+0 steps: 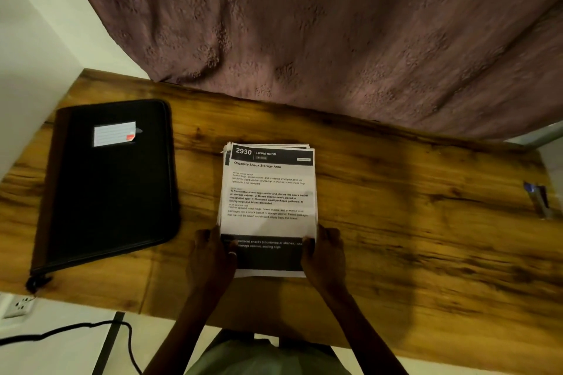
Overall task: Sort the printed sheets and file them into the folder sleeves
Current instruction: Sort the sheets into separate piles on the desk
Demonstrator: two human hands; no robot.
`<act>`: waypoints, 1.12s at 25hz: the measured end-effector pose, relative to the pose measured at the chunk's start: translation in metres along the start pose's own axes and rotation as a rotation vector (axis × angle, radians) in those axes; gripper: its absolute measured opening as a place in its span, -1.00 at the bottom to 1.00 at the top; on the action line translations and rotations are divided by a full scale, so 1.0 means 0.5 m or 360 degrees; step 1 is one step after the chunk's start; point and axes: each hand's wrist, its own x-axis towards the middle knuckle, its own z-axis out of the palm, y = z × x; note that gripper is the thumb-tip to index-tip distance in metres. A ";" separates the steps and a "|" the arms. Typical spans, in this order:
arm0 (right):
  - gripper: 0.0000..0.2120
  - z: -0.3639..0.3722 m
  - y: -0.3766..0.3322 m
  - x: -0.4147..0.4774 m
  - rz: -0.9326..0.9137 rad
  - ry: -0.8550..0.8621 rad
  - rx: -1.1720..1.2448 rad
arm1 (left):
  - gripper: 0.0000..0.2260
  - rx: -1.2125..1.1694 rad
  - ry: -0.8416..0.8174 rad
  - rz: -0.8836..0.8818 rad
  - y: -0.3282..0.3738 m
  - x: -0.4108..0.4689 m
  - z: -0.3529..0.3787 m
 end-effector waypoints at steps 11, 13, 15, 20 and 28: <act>-0.46 -0.018 -0.030 0.028 0.0005 0.0101 -0.0114 | -0.42 0.0180 0.0138 0.0261 0.027 0.033 -0.013; -0.46 -0.026 -0.046 0.048 -0.0042 0.0079 -0.0164 | -0.44 0.0276 0.0127 0.0464 0.044 0.052 -0.011; -0.49 -0.032 -0.060 0.074 -0.0092 0.0075 -0.0176 | -0.44 0.0308 0.0047 0.0564 0.074 0.068 -0.008; -0.50 -0.048 -0.070 0.136 -0.0060 0.0031 -0.0035 | -0.41 0.0268 -0.0042 0.0744 0.130 0.101 0.018; -0.50 -0.032 -0.048 0.124 -0.0078 0.0057 -0.0153 | -0.26 0.0419 -0.0053 0.0792 0.111 0.129 0.060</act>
